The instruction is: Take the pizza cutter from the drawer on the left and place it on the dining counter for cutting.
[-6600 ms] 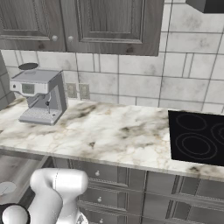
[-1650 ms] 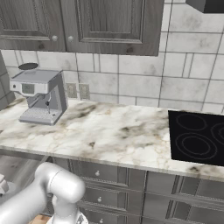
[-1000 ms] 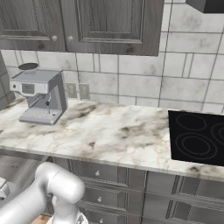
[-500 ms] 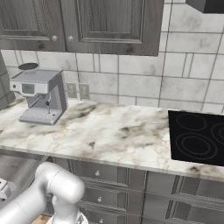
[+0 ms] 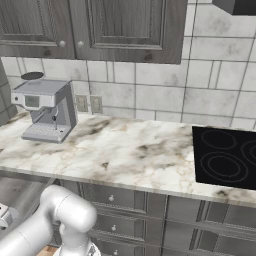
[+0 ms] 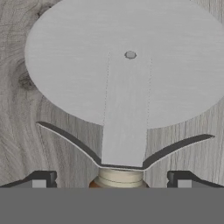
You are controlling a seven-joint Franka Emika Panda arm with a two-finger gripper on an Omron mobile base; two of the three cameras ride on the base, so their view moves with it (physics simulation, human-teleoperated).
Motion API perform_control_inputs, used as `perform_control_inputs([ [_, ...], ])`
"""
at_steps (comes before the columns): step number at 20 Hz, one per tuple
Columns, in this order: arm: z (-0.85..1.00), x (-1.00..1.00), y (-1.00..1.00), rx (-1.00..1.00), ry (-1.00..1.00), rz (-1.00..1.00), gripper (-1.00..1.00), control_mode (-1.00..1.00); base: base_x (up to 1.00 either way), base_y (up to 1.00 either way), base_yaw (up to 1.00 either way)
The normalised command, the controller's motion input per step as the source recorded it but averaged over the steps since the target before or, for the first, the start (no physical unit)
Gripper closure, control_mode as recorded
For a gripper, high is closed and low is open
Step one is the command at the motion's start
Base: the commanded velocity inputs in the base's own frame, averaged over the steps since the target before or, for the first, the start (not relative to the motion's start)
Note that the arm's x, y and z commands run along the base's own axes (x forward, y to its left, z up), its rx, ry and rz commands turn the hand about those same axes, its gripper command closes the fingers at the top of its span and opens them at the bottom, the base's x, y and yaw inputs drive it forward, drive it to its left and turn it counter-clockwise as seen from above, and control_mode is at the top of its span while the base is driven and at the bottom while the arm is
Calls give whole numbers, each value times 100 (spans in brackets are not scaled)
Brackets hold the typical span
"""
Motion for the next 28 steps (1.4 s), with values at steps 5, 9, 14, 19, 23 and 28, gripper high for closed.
perform_control_inputs([
  [5, 0, 0, 0, 0, 0, 0, 100, -100, 0, 0, 0],
  [9, 0, 0, 0, 0, 0, 0, 100, -100, 0, 0, 0],
  [14, 0, 0, 0, 0, 0, 0, 100, -100, 0, 0, 0],
  [19, 0, 0, 0, 0, 0, 0, 100, -100, 0, 0, 0],
  [23, 0, 0, 0, 0, 0, 0, 100, -100, 0, 0, 0],
  [28, 2, 0, 0, 0, 1, 0, 100, -100, 0, 0, 0],
])
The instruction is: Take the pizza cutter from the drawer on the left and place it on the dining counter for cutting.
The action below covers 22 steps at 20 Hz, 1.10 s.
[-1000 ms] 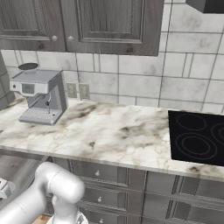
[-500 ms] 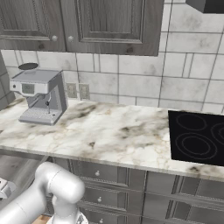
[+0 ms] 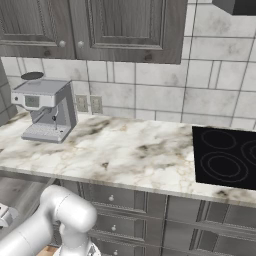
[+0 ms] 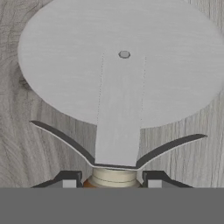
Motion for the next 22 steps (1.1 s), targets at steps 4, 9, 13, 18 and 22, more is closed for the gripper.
perform_control_inputs([
  [4, 41, 0, -12, 0, 0, 0, 100, -100, 0, 0, 0],
  [9, 70, -5, -4, 0, -1, 0, 100, -100, 0, 0, 0],
  [13, 79, -26, -14, 0, 0, 0, 100, -100, 0, 0, 0],
  [18, 79, -32, -11, 0, -6, 1, 100, -100, 0, 0, 0],
  [22, 77, -10, -8, 0, -6, 1, 100, -100, 0, 0, 0],
])
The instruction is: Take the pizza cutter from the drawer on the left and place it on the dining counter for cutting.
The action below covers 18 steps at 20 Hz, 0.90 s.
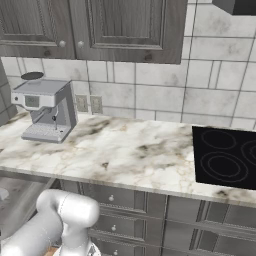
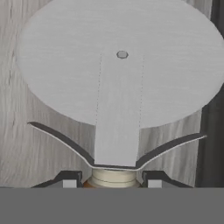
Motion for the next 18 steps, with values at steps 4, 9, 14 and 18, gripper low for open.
perform_control_inputs([
  [4, 86, 0, -13, 0, -2, 1, 100, -100, 0, 0, 0],
  [9, 91, -6, -23, 0, -3, 0, 100, -100, 0, 0, 0],
  [14, 86, 0, -20, 0, -3, 0, 100, -100, 0, 0, 0],
  [18, 73, -11, -32, 0, -8, 0, 100, -100, 0, 0, 0],
])
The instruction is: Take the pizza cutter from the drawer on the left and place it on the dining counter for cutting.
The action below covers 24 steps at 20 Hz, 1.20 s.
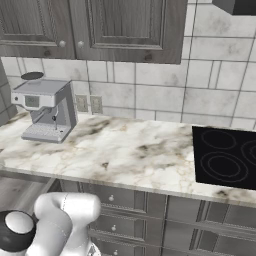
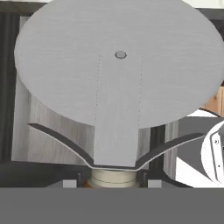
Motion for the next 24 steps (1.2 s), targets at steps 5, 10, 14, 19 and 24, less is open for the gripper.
perform_control_inputs([
  [5, 52, 0, -51, 0, -7, 0, 100, -100, 0, 0, 0],
  [10, 41, 4, -67, 0, -2, 0, 100, -100, 0, 0, 0],
  [14, 34, 1, -79, 0, 0, 0, 100, -100, 0, 0, 0],
  [19, 29, 0, -94, 3, 0, 0, 100, -100, 0, 0, 0],
  [24, 21, 4, -83, 4, 0, 0, 100, -100, 0, 0, 0],
])
